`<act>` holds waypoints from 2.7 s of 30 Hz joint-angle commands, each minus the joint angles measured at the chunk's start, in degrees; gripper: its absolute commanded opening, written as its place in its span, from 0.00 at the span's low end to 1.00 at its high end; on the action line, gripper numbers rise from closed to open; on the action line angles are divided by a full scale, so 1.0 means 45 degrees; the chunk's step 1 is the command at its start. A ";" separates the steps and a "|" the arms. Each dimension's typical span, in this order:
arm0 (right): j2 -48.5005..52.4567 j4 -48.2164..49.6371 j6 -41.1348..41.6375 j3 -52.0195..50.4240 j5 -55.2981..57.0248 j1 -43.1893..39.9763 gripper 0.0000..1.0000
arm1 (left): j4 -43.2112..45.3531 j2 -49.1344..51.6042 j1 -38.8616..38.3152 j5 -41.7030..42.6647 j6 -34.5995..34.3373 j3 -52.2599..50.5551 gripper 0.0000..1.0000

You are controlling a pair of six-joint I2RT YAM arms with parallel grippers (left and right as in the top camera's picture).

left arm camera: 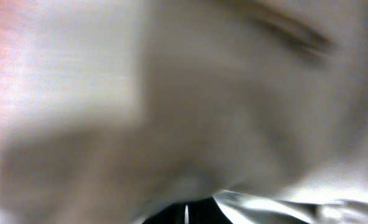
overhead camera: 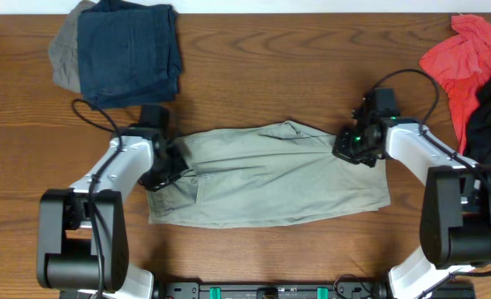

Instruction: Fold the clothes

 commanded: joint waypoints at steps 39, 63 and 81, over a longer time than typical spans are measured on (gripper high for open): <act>0.0165 -0.3191 -0.5362 -0.0529 -0.3750 -0.5037 0.89 | -0.3483 -0.4459 0.0486 -0.0146 0.0189 0.0311 0.98; 0.0262 -0.2803 -0.4779 -0.1166 -0.2545 -0.3997 0.99 | -0.2958 -0.4269 0.4488 0.1991 0.2040 0.0311 0.98; -0.3745 -0.4012 -0.4192 -0.1137 -0.2127 -0.4629 0.99 | -0.1559 0.0010 0.5566 0.4226 0.4192 0.0316 0.98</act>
